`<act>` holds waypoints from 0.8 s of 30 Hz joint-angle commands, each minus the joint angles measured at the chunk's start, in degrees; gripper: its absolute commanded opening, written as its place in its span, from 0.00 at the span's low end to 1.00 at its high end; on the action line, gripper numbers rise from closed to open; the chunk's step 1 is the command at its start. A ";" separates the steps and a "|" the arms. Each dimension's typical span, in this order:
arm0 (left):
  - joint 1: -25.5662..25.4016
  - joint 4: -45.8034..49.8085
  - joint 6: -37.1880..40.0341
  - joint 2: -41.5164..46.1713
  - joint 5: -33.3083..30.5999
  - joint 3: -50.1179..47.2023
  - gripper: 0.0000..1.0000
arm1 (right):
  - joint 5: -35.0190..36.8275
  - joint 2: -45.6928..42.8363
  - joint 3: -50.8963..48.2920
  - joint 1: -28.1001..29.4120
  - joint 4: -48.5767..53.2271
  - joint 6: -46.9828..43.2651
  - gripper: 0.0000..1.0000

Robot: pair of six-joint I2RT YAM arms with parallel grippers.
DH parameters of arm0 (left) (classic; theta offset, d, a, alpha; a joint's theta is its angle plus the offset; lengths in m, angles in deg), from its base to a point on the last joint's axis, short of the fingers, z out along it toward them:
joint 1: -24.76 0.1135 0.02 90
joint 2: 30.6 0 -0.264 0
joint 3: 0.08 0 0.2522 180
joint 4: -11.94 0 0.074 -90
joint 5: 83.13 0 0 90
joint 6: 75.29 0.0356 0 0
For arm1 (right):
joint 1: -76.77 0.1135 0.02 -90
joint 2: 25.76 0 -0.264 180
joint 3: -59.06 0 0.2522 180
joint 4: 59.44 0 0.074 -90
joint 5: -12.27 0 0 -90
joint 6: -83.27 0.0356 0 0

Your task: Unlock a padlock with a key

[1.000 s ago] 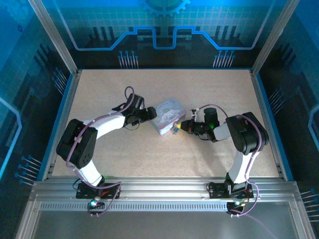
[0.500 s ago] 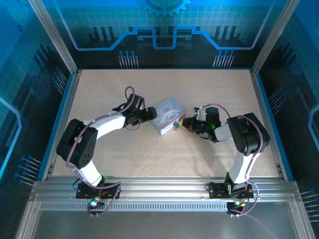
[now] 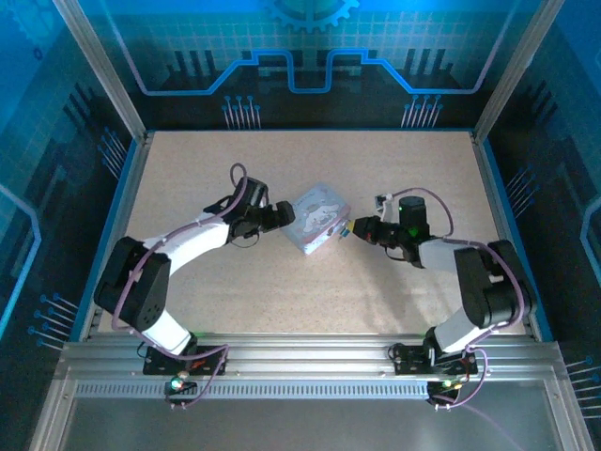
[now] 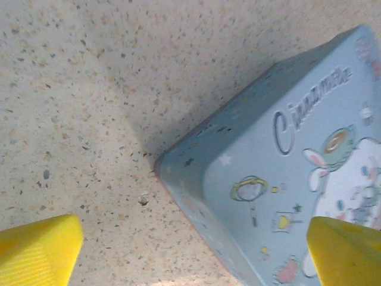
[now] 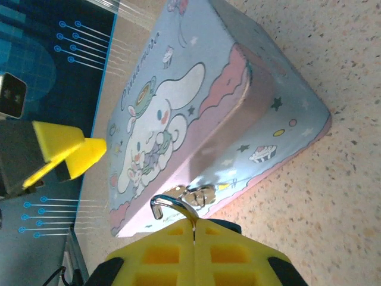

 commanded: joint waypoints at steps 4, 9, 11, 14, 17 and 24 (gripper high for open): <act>-0.18 -0.33 1.64 7.97 -3.87 -2.60 0.99 | 3.28 -10.75 2.22 -0.82 22.36 -9.98 0.02; -0.06 -6.51 4.47 15.48 -6.38 -8.00 0.99 | 5.71 -18.83 4.38 -0.27 34.41 -12.12 0.02; -0.02 -8.39 6.07 18.30 -6.71 -9.92 0.99 | 6.94 -21.55 5.23 0.24 39.18 -12.99 0.03; 0.09 -10.58 9.11 21.94 -6.12 -12.30 0.99 | 8.60 -24.52 6.61 1.22 46.26 -13.97 0.03; 0.17 -11.09 11.04 25.14 -6.22 -14.08 0.99 | 10.19 -26.57 8.10 2.47 53.27 -14.72 0.03; 1.13 -11.07 11.71 30.40 -7.55 -17.48 0.99 | 14.08 -28.00 9.15 7.18 66.14 -14.63 0.03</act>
